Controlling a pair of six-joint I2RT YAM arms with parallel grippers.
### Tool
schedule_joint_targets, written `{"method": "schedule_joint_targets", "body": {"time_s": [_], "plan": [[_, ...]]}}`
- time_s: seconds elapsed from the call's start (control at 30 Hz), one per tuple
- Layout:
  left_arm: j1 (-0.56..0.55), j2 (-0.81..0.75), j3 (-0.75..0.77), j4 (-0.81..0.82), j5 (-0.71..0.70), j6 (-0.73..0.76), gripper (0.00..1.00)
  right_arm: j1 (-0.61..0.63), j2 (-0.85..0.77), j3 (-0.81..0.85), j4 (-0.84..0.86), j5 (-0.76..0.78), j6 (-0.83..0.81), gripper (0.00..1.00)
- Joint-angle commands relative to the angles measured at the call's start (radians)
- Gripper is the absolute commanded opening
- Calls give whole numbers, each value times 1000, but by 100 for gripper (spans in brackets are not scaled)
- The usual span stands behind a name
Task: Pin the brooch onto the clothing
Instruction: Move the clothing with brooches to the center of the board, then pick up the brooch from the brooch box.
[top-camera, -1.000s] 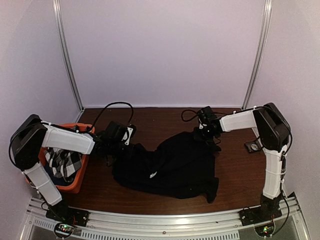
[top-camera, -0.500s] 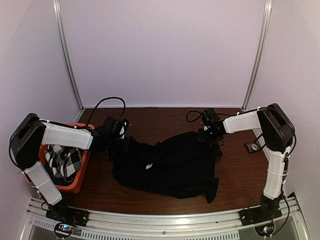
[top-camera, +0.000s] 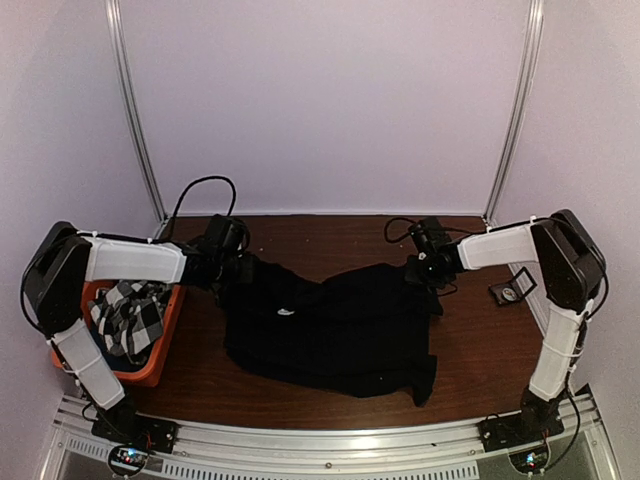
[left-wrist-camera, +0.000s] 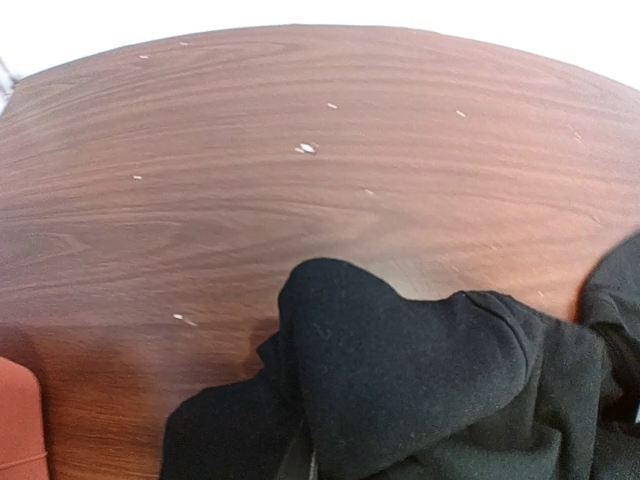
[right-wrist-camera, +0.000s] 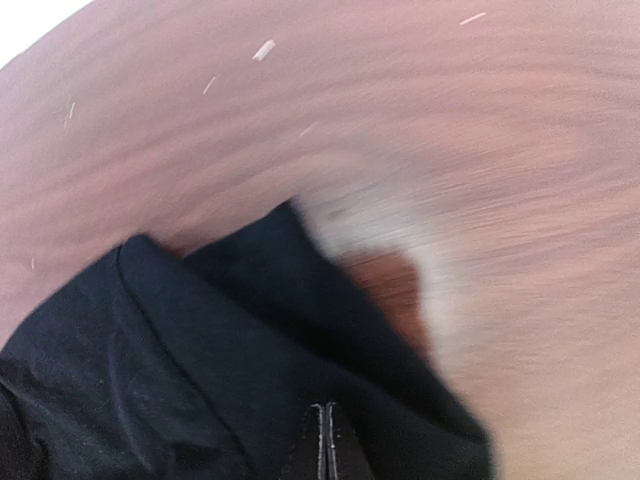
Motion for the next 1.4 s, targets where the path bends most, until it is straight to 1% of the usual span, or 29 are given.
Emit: {"method": "schedule_joint_targets", "body": {"time_s": [0.0,0.1,0.17,0.23,0.3,0.33,0.4,0.53,0.57,0.63,0.7,0.73,0.8,0.93,1.07,1.27,1.37], "plan": [[28,27,27,-20,-107,-51,2,-14,-94,-44,13,198,92,0],[32,42,33,-21,-136,-61,2,-13,-100,-36,23,208,101,0],[33,53,37,-23,-146,-61,2,-12,-84,-19,24,184,92,0],[33,64,42,-26,-130,-59,9,-6,-70,0,26,141,64,0],[33,61,37,-29,-103,-62,21,13,-73,5,26,115,19,2],[33,53,30,-23,-93,-64,26,23,-80,5,17,109,-3,6],[33,29,10,-11,-71,-64,41,37,-104,0,-9,97,-52,13],[32,-42,-11,10,-5,-50,66,38,-210,-41,-94,123,-79,26],[30,-61,-18,16,20,-51,71,34,-245,-54,-116,143,-77,29],[9,-105,-38,31,55,-56,80,22,-310,-89,-149,185,-58,40],[-40,-129,-51,36,55,-53,86,-5,-375,-126,-190,245,-6,50],[-70,-136,-55,36,46,-48,89,-25,-395,-146,-204,268,29,57],[-137,-140,-66,38,28,-37,93,-73,-418,-175,-243,279,92,59],[-229,-134,-98,62,19,-18,95,-151,-420,-213,-294,312,183,58],[-248,-141,-156,114,52,-6,97,-210,-444,-247,-322,365,299,59],[-265,-150,-209,194,130,41,98,-302,-540,-371,-188,344,415,67],[-266,-143,-222,232,174,66,98,-338,-526,-374,-167,349,432,70]]}}
